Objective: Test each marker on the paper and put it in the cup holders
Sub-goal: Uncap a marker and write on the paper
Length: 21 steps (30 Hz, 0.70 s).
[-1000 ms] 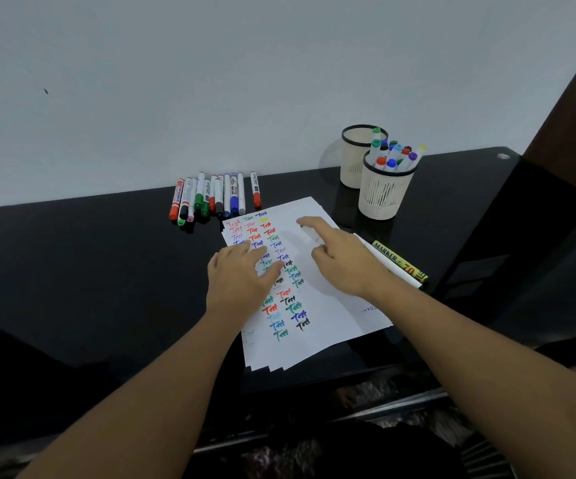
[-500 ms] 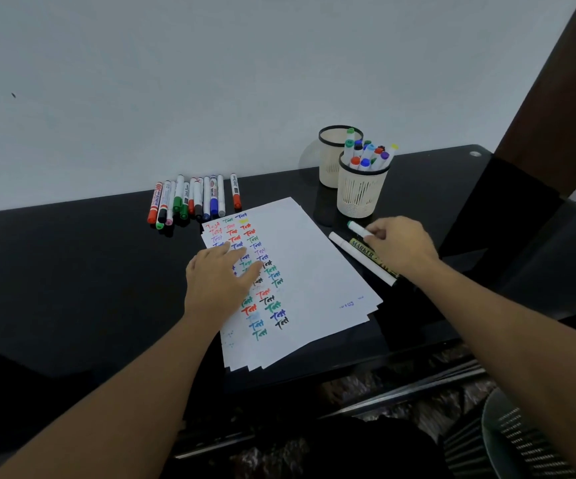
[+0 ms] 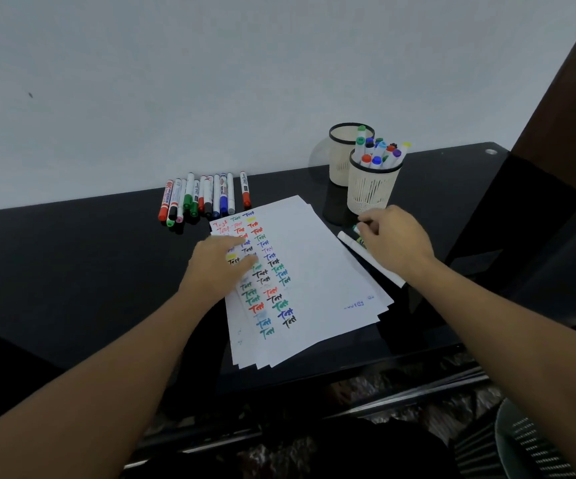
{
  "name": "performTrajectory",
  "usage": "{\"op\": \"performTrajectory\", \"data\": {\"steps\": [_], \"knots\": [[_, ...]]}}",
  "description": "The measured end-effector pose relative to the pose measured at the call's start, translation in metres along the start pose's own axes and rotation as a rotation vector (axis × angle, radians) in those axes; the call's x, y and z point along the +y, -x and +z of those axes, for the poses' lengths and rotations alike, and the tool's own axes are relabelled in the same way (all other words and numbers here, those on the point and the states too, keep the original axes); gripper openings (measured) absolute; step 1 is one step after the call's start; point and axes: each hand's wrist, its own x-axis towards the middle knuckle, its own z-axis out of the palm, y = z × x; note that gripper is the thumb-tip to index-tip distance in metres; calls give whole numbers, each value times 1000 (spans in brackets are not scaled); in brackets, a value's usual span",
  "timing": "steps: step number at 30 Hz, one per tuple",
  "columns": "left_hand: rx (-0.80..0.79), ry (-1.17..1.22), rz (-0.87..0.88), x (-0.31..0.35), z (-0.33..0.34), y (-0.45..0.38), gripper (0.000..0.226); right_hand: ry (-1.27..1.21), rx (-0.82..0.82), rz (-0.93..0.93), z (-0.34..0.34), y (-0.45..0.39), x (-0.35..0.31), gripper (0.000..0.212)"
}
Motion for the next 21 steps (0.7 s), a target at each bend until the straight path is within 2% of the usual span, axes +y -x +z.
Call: {"op": "performTrajectory", "data": {"steps": [5,14,21], "knots": [[-81,-311,62,-27,-12,-4,75,-30,-33,-212,9,-9,-46,26],[-70,-313,91,-39,-2,-10,73,58,-273,-344,69,-67,-125,46],[-46,-280,87,-38,-1,-10,71,207,-357,-347,105,-111,-164,59]]}}
